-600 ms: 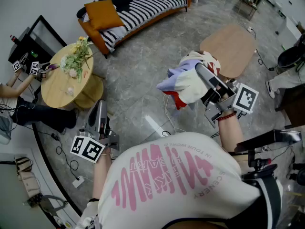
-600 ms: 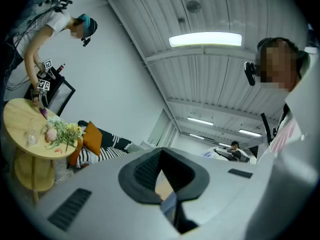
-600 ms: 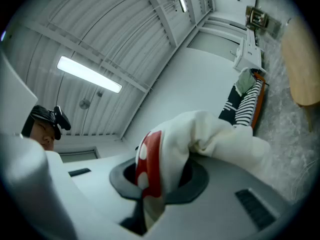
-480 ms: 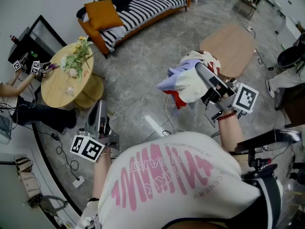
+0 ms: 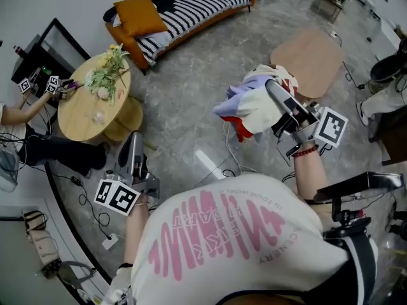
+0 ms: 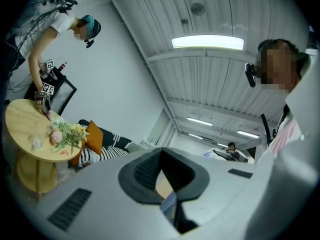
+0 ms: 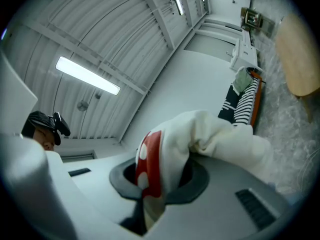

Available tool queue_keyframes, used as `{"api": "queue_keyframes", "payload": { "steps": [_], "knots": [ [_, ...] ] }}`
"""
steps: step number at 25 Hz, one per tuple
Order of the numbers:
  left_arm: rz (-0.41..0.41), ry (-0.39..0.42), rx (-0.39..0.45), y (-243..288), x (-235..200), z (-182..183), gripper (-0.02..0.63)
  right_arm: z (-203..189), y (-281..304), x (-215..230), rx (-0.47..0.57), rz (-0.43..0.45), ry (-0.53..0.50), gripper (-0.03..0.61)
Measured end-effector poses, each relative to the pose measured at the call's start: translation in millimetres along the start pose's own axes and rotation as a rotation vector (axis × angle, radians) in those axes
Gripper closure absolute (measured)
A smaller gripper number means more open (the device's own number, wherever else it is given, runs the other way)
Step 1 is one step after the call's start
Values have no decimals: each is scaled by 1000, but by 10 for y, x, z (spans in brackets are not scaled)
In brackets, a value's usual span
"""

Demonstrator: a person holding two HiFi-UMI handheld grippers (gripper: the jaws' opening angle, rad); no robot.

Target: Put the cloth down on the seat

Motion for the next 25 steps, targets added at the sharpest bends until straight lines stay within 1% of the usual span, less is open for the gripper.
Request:
{"api": "queue_keyframes", "payload": {
  "steps": [4,8,9,10,12,13,14,16,20,22,23,25],
  "knots": [
    [12,10,-10,-19,-24,39,604,-1,15,24,0,-11,-8,526],
    [6,3,-29,-18,32,-165,604,-9,-116,93,-9,-36,-15,526],
    [9,16,-15,-68,90,-234,604,-15,-144,91,-25,-18,-21,526],
    [25,42,16,-142,150,-281,604,-15,-127,94,-51,20,-30,526],
    [82,106,108,-332,250,-313,604,-1,12,105,-111,131,-54,526],
    [106,125,139,-423,293,-332,604,2,58,93,-130,172,-60,526],
    [120,131,151,-494,329,-357,604,2,64,71,-137,191,-60,526],
    [123,125,127,-544,356,-368,604,-3,26,39,-127,184,-54,526],
    [76,112,5,-339,214,-207,604,-14,-47,66,-55,81,-34,526],
    [64,81,-4,-255,160,-181,604,-6,-47,82,-41,49,-33,526],
    [62,71,3,-242,161,-191,604,1,-33,89,-46,49,-36,526],
    [69,82,19,-261,194,-218,604,8,-3,103,-62,70,-44,526]
  ]
}}
Point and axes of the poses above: the fingertips, and each gripper's own axes: y forward along the fingers, x to its right, z out of its top, the point moved 2 cm from there along -y, backward along the fingers, and after that the axes turned 8 degrees about z, right-handed, at the moved point
